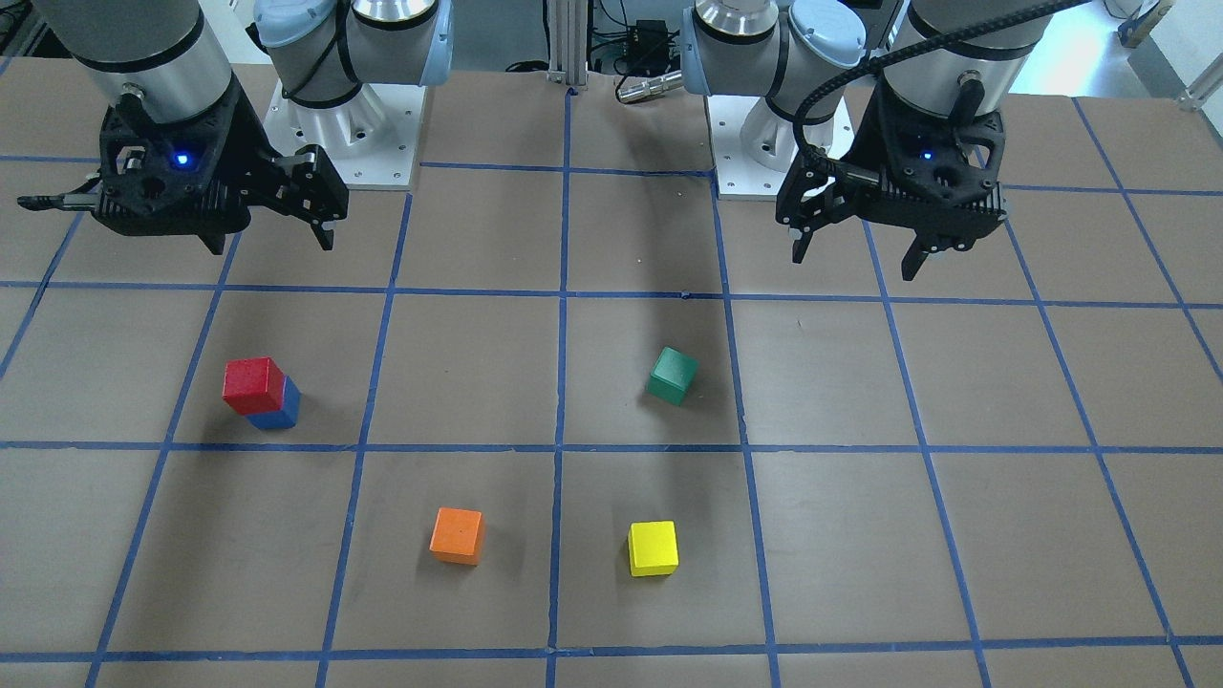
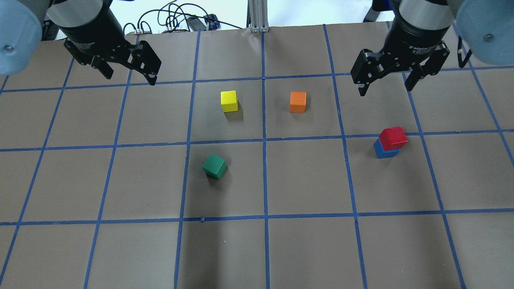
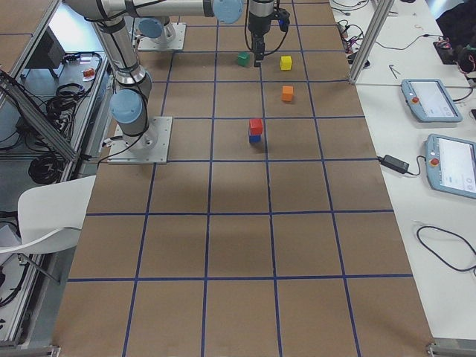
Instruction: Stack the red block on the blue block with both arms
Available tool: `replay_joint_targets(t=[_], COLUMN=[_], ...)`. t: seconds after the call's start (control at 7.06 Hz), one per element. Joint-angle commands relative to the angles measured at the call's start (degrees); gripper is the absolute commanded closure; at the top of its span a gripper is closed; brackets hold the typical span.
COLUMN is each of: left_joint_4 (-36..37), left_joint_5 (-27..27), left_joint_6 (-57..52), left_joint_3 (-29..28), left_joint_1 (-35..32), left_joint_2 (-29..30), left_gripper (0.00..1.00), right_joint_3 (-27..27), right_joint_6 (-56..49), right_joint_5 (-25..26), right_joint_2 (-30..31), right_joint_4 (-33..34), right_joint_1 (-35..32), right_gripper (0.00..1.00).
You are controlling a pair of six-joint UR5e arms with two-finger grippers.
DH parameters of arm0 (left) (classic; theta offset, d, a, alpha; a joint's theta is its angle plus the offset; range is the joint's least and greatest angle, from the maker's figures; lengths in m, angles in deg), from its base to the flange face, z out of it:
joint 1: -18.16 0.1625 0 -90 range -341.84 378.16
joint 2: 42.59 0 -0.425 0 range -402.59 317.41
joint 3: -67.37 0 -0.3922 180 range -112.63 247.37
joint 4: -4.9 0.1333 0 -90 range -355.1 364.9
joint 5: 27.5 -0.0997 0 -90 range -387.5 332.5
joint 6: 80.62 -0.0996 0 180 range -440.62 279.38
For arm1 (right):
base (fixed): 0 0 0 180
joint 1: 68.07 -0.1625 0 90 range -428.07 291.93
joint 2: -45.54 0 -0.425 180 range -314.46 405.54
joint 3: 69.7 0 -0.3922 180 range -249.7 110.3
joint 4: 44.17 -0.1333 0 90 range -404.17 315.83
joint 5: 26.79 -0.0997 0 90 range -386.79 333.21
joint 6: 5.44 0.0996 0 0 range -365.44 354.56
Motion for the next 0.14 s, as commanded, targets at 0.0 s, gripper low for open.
replay_joint_targets(t=[0.0], left_joint_4=[0.0], left_joint_5=[0.0], left_joint_6=[0.1], left_joint_3=[0.0], left_joint_1=[0.0], left_joint_2=[0.0], left_gripper=[0.00], right_joint_3=[0.0], right_joint_6=[0.1], right_joint_5=[-0.1], right_joint_2=[0.0], right_joint_4=[0.1], right_joint_1=[0.0], right_gripper=[0.00])
